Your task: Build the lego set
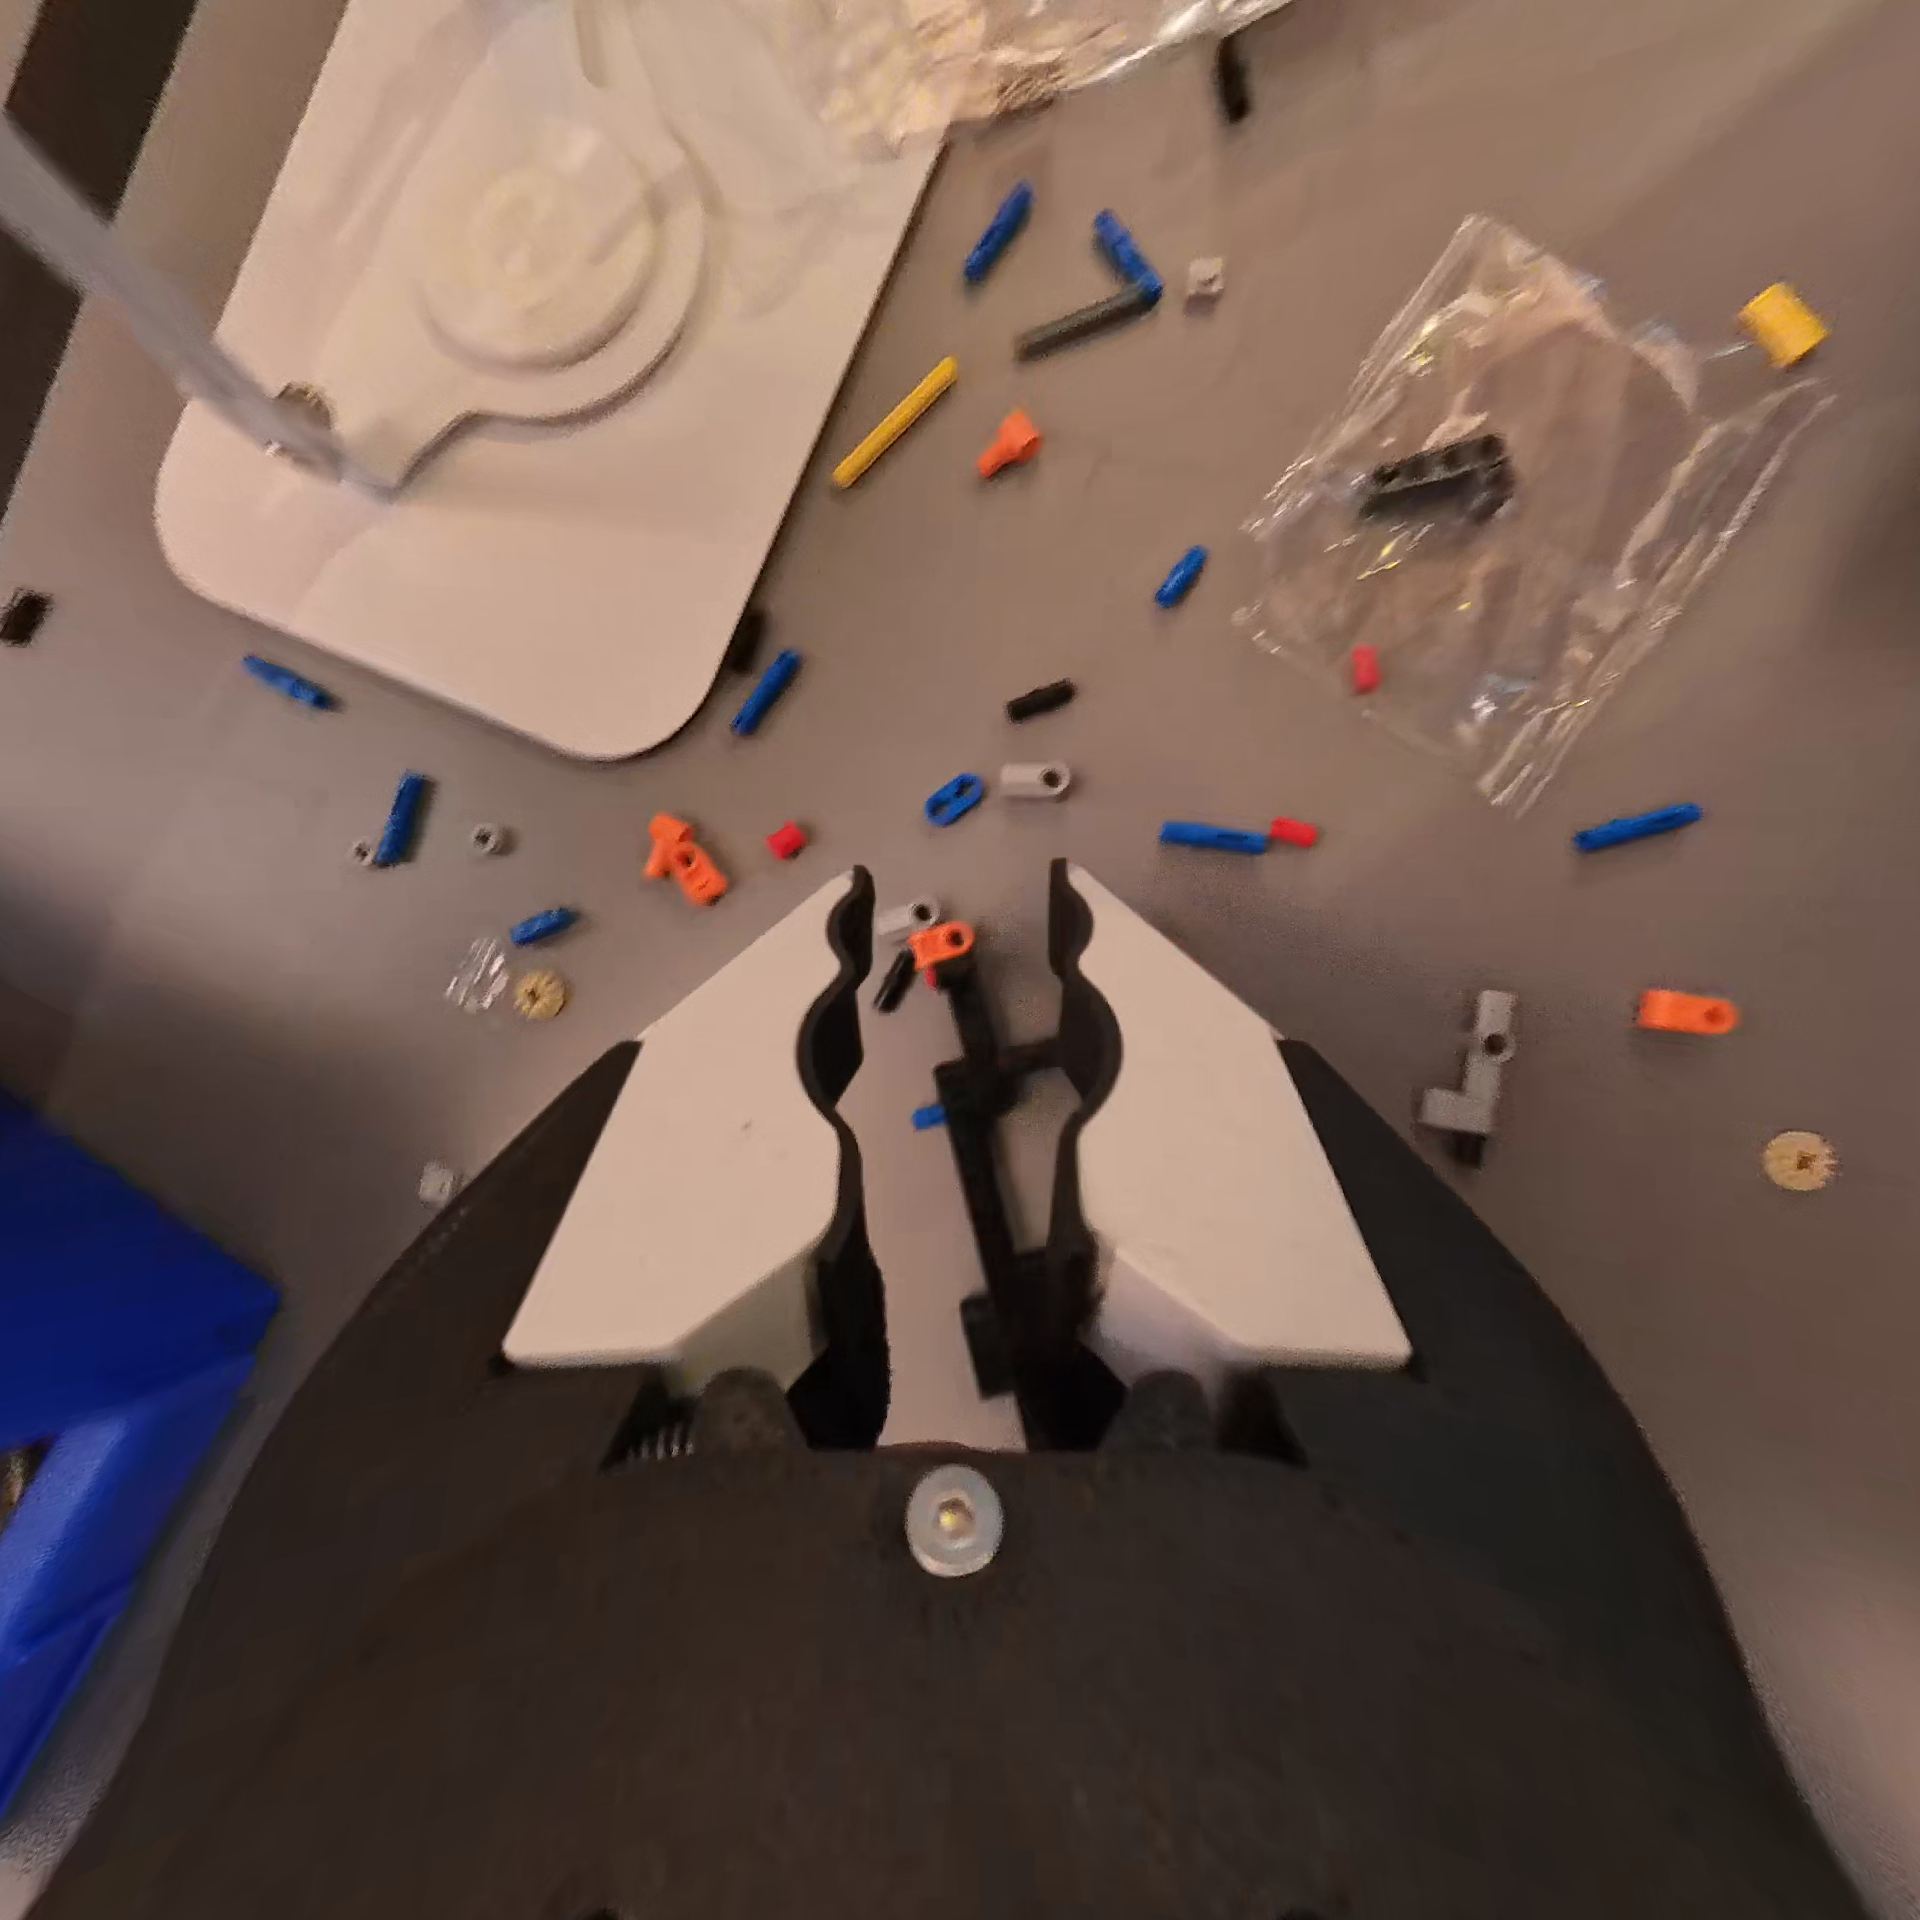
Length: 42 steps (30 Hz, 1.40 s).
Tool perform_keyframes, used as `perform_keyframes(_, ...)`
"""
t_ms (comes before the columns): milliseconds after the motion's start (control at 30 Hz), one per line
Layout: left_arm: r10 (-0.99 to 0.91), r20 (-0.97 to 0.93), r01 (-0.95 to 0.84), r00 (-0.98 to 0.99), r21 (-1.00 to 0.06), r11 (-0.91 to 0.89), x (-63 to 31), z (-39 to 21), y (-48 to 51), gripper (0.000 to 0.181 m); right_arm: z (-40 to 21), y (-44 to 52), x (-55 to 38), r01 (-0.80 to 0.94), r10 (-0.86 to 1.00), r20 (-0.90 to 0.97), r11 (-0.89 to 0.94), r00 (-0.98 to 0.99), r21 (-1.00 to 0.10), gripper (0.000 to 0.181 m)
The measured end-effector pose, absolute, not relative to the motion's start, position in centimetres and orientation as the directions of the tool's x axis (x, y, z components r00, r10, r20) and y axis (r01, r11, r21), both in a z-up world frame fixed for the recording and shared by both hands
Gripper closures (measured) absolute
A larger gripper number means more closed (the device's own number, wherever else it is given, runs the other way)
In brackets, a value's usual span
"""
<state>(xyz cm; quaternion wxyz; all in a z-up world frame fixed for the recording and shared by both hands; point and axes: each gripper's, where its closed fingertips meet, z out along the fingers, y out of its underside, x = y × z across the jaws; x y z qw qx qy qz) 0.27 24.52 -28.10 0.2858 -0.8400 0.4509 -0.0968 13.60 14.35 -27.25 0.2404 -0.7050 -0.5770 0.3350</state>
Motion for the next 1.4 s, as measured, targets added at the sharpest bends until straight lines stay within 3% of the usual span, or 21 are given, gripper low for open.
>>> perform_keyframes(333,-0.879,-0.123,-0.822,0.460,-0.434,-0.369,3.2,-31.6,24.7,0.149,-27.2,14.5,13.8,0.646,0.975,-0.194,-0.216,0.107,-0.732,0.179)
perform_keyframes(633,-0.891,-0.116,-0.841,0.439,-0.401,-0.363,3.7,-32.7,24.6,0.167,-27.2,14.6,13.9,0.642,0.975,-0.197,-0.216,0.102,-0.735,0.179)
perform_keyframes(1067,-0.905,-0.128,-0.842,0.406,-0.439,-0.315,4.1,-30.5,22.7,0.168,-27.3,14.7,14.0,0.643,0.974,-0.199,-0.219,0.104,-0.734,0.179)
perform_keyframes(1400,-0.929,-0.079,-0.836,0.361,-0.468,-0.286,5.4,-29.8,13.0,0.168,-27.5,14.2,14.0,0.653,0.976,-0.197,-0.206,0.087,-0.729,0.179)
